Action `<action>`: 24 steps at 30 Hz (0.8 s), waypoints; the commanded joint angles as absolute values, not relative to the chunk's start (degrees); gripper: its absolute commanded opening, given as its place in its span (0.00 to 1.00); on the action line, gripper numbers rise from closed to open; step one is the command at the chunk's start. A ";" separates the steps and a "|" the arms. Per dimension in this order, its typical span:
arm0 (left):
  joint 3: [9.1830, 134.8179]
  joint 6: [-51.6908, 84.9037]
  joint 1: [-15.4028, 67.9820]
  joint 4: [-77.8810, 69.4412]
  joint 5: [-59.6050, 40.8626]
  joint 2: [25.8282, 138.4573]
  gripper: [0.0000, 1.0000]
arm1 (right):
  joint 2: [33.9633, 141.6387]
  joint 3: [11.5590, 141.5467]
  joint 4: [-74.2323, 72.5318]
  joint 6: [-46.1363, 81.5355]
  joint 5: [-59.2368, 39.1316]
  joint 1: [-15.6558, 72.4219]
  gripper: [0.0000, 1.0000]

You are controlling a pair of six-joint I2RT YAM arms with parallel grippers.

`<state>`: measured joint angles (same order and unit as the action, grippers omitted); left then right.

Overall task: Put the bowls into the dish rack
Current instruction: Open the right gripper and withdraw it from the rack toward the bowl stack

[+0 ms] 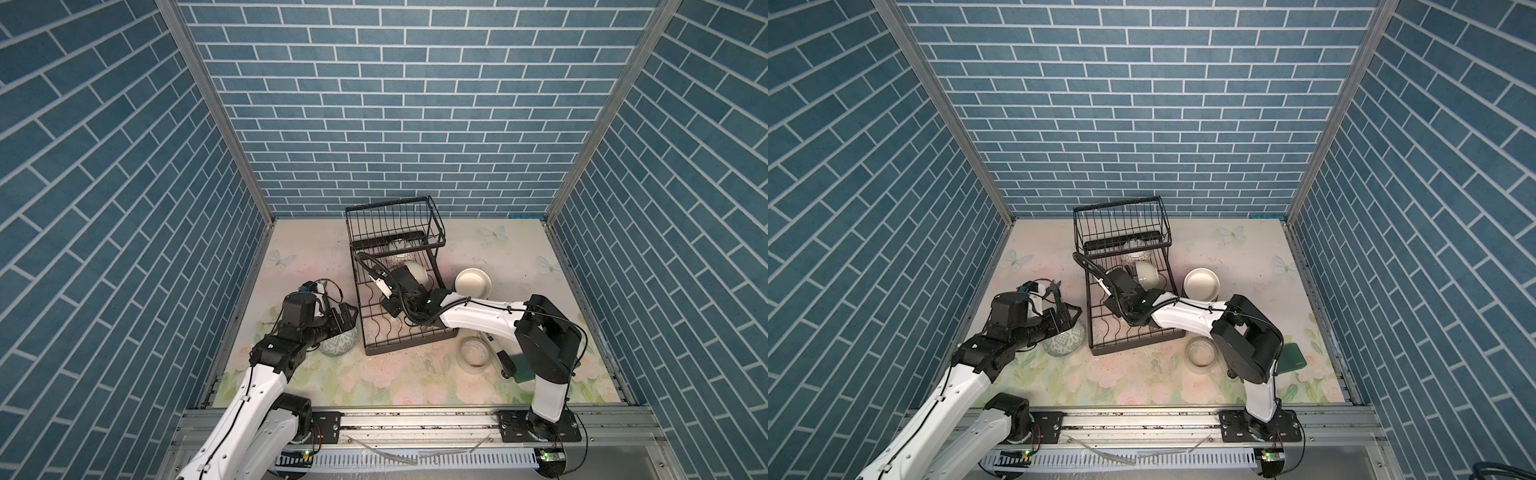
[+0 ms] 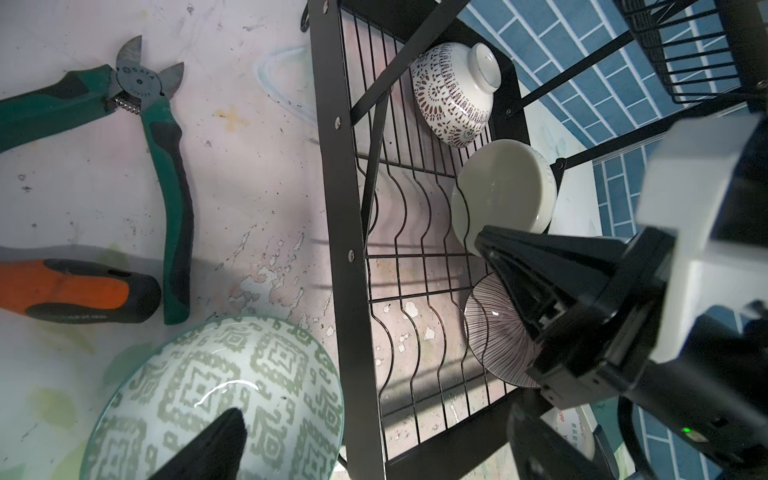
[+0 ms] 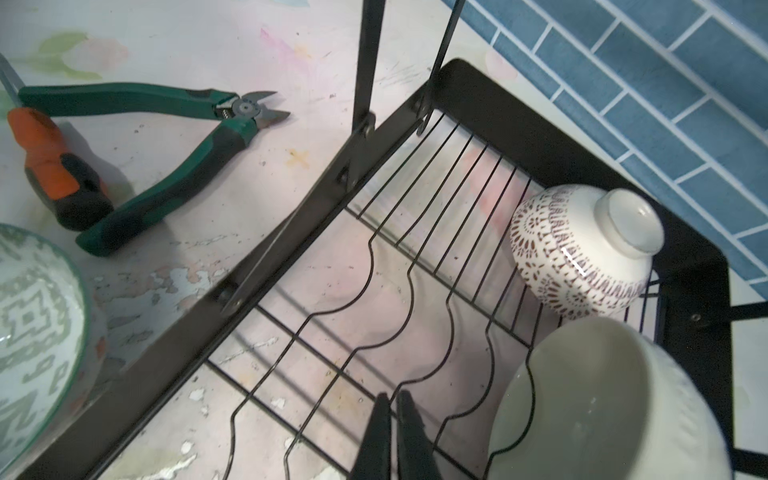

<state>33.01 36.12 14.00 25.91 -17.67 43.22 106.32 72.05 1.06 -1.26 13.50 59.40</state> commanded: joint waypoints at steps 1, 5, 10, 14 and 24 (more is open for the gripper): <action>34.72 35.32 13.62 24.24 -18.88 43.41 1.00 | 100.84 70.70 5.35 3.47 14.36 59.84 0.14; 34.67 36.11 13.62 23.01 -19.83 43.77 1.00 | 97.75 71.92 12.32 7.43 15.85 59.83 0.25; 35.48 36.84 13.71 22.15 -21.36 43.95 1.00 | 93.51 72.72 19.78 12.25 16.54 59.81 0.43; 36.50 37.09 13.86 22.32 -22.14 43.86 1.00 | 90.69 74.79 27.08 15.03 18.94 59.70 0.52; 38.27 36.85 16.88 22.24 -21.45 45.30 1.00 | 81.45 74.62 38.28 22.84 20.58 53.62 0.65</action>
